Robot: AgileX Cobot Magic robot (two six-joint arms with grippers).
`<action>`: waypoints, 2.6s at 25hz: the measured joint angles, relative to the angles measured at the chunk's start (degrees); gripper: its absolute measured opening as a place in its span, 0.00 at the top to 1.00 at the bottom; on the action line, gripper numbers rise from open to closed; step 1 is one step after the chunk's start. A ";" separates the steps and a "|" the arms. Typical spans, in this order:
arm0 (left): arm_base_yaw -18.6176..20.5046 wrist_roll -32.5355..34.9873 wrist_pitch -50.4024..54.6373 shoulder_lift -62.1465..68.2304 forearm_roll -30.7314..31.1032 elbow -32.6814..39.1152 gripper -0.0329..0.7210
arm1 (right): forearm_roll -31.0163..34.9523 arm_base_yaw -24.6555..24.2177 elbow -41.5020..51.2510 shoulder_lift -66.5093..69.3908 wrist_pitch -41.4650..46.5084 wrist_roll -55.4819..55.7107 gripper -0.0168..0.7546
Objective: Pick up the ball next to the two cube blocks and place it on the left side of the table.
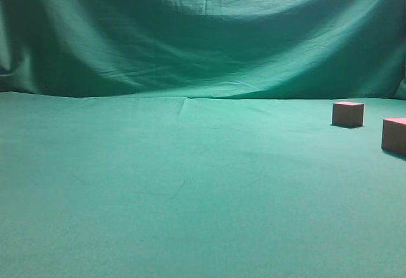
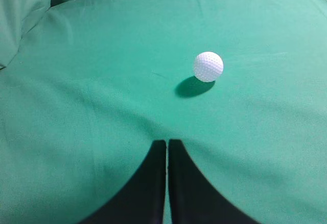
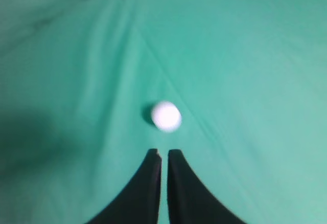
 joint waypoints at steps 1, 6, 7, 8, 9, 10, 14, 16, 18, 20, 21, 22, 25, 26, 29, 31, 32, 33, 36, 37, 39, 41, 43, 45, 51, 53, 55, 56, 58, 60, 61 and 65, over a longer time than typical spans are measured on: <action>0.00 0.00 0.00 0.00 0.00 0.00 0.96 | -3.16 -0.27 0.00 -1.32 1.75 1.35 0.98; 0.00 0.00 0.00 0.00 0.00 0.00 0.96 | -16.12 -0.41 1.10 -8.96 4.46 9.76 0.98; 0.00 0.00 0.00 0.00 0.00 0.00 0.96 | -18.11 -0.41 1.56 -11.06 4.60 10.59 0.98; 0.00 0.00 0.00 0.00 0.00 0.00 0.96 | -20.37 -0.41 2.24 -13.42 4.74 11.18 0.98; 0.00 0.00 0.00 0.00 0.00 0.00 0.96 | -22.31 -0.41 3.17 -15.51 4.74 11.72 0.98; 0.00 0.00 0.00 0.00 0.00 0.00 0.96 | -24.09 -0.41 4.77 -18.22 4.74 12.26 0.98; 0.00 0.00 0.00 0.00 0.00 0.00 0.96 | -28.64 -0.41 15.21 -28.49 4.74 14.68 0.98; 0.00 0.00 0.00 0.00 0.00 0.00 0.96 | -29.53 -0.41 22.52 -33.21 4.74 15.84 0.98; 0.00 0.00 0.00 0.00 0.00 0.00 0.96 | -29.76 -0.41 31.98 -38.47 3.11 17.36 0.98; 0.00 0.00 0.00 0.00 0.00 0.00 0.96 | -29.79 -0.41 41.14 -43.47 -1.50 19.43 0.98; 0.00 0.00 0.00 0.00 0.00 0.00 0.96 | -29.79 -0.41 46.01 -46.20 -4.59 20.47 0.98; 0.00 0.00 0.00 0.00 0.00 0.00 0.96 | -29.88 -0.41 50.62 -48.94 -7.72 21.01 0.98; 0.00 0.00 0.00 0.00 0.00 0.00 0.96 | -29.88 -0.41 61.89 -56.19 -14.59 22.01 0.98; 0.00 0.00 0.00 0.00 0.00 0.00 0.96 | -29.88 -0.41 65.24 -58.59 -15.94 22.04 0.98; 0.00 0.00 0.00 0.00 0.00 0.00 0.96 | -28.87 -0.41 73.33 -65.18 -19.06 22.17 0.98; 0.00 0.00 0.00 0.00 0.00 0.00 0.96 | -28.35 -0.41 77.22 -69.15 -18.99 22.17 0.98; 0.00 0.00 0.00 0.00 0.00 0.00 0.96 | -28.41 -0.41 78.91 -71.10 -19.01 22.17 0.98; 0.00 0.00 0.00 0.00 0.00 0.00 0.96 | -28.41 -0.41 80.44 -72.96 -19.01 22.17 0.98; 0.00 0.00 0.00 0.00 0.00 0.00 0.96 | -28.41 -0.41 84.00 -77.79 -19.34 22.17 0.98; 0.00 0.00 0.00 0.00 0.00 0.00 0.96 | -28.41 -0.41 85.25 -79.48 -19.63 22.21 0.98; 0.00 0.00 0.00 0.00 0.00 0.00 0.96 | -28.68 -0.41 87.28 -82.53 -20.40 22.21 0.98; 0.00 0.00 0.00 0.00 0.00 0.00 0.96 | -30.12 -0.41 88.90 -85.68 -20.92 22.21 0.98; 0.00 0.00 0.00 0.00 0.00 0.00 0.96 | -32.25 -0.41 90.65 -89.18 -21.39 22.78 0.98; 0.00 0.00 0.00 0.00 0.00 0.00 0.96 | -33.94 -0.80 92.46 -92.76 -22.89 23.29 0.98; 0.00 0.00 0.00 0.00 0.00 0.00 0.96 | -34.96 -11.71 102.03 -103.62 -32.79 23.55 0.98; 0.00 0.00 0.00 0.00 0.00 0.00 0.96 | -35.06 -17.12 106.39 -106.90 -36.32 23.55 0.98; 0.00 0.00 0.00 0.00 0.00 0.00 0.96 | -35.06 -22.04 111.18 -110.50 -40.17 23.55 0.98; 0.00 0.00 0.00 0.00 0.00 0.00 0.96 | -35.06 -24.61 113.91 -111.98 -42.44 23.55 0.98; 0.00 0.00 0.00 0.00 0.00 0.00 0.96 | -35.06 -28.67 119.38 -115.21 -47.17 23.55 0.98; 0.00 0.00 0.00 0.00 0.00 0.00 0.96 | -35.06 -31.80 124.03 -117.62 -50.40 23.55 0.98; 0.00 0.00 0.00 0.00 0.00 0.00 0.96 | -35.06 -32.72 126.29 -118.70 -51.27 24.01 0.98; 0.00 0.00 0.00 0.00 0.00 0.00 0.96 | -35.06 -35.20 131.45 -121.80 -51.84 26.44 0.98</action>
